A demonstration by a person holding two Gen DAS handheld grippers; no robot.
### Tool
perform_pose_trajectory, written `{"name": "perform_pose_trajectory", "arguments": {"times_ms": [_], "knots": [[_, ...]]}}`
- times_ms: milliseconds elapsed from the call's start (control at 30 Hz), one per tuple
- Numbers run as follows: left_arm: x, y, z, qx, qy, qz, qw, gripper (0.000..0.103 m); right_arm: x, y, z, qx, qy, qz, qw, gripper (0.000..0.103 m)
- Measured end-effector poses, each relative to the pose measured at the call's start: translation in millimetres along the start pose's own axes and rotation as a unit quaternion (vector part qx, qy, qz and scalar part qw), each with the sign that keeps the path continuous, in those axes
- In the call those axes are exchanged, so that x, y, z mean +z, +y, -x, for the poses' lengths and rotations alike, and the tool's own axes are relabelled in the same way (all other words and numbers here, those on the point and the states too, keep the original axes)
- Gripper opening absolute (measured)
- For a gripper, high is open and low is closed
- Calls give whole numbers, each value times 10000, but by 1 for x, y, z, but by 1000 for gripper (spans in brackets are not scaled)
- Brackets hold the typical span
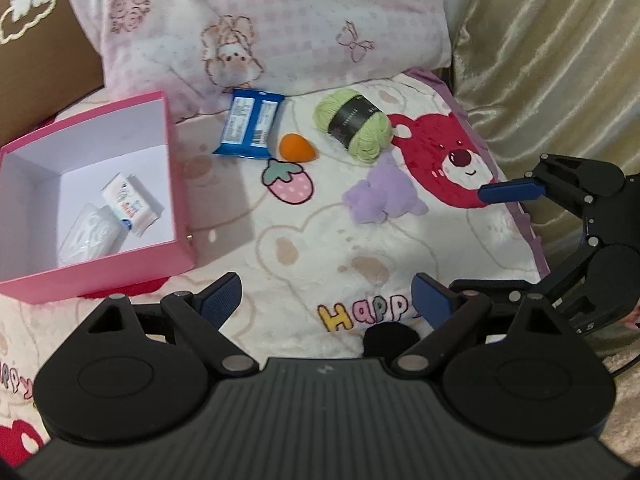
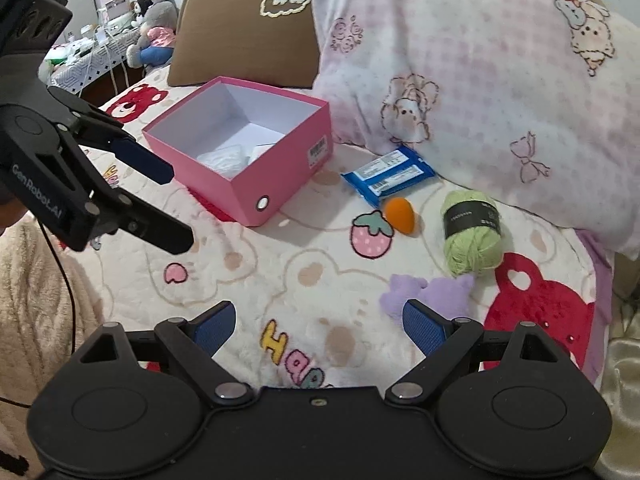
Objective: Organize objects
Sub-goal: 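Raise both tools out of the box and move toward the purple plush toy, then close both grippers on the purple plush toy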
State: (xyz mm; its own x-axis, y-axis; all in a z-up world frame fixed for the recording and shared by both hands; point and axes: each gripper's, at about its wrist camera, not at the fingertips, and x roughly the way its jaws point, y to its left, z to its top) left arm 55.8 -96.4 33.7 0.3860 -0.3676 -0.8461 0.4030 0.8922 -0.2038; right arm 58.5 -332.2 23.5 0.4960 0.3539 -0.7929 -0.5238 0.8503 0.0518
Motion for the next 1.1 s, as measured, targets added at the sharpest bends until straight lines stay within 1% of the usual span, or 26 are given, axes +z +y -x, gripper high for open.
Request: {"name": "perform_pose_trajectory", "arguments": {"times_ms": [167,267,400,467,567,600,667,767,800,833,867,900,967,1000,1033,1100], "knots": [[5,-9,-28,-17,180,27,9998,91,-13,-16,-7,25,-277,-146,9995,93],[9,-13,-44,-26,259,-5,9997,91,-20,-24,-14,-113,-317,-221,9992,93],[14,-17,-65,108,272,-41,9996,91,-29,-36,-21,-77,-370,-437,9983,93],[17,-18,-75,91,258,-17,9996,91,-34,-39,-23,-159,-463,-460,9977,93],[22,-18,-90,-3,243,62,9997,91,-40,-46,-30,-486,-702,-429,9954,93],[22,-18,-94,-19,237,72,9997,91,-41,-49,-33,-491,-738,-436,9951,93],[25,-18,-103,17,298,42,9995,90,-43,-62,-40,-324,-757,-627,9946,93],[28,-18,-114,146,310,-50,9994,90,-49,-80,-52,117,-716,-990,9924,93],[29,-18,-118,166,307,-64,9994,90,-51,-84,-57,92,-670,-1086,9918,93],[30,-17,-121,183,303,-62,9994,90,-52,-86,-62,-77,-633,-1149,9913,93],[31,-17,-124,187,282,-63,9994,89,-52,-88,-69,-426,-564,-1194,9903,93],[31,-17,-127,194,260,-55,9995,89,-53,-89,-75,-719,-489,-1150,9895,93],[33,-17,-134,203,192,-66,9996,89,-56,-88,-87,-1101,-456,-868,9891,93],[34,-18,-137,201,170,-56,9996,89,-57,-89,-91,-1141,-452,-838,9889,92],[34,-17,-141,195,156,20,9997,89,-57,-91,-94,-1118,-443,-935,9883,92],[34,-15,-147,85,107,243,9996,89,-58,-97,-97,-838,-472,-1328,9865,90]]}}
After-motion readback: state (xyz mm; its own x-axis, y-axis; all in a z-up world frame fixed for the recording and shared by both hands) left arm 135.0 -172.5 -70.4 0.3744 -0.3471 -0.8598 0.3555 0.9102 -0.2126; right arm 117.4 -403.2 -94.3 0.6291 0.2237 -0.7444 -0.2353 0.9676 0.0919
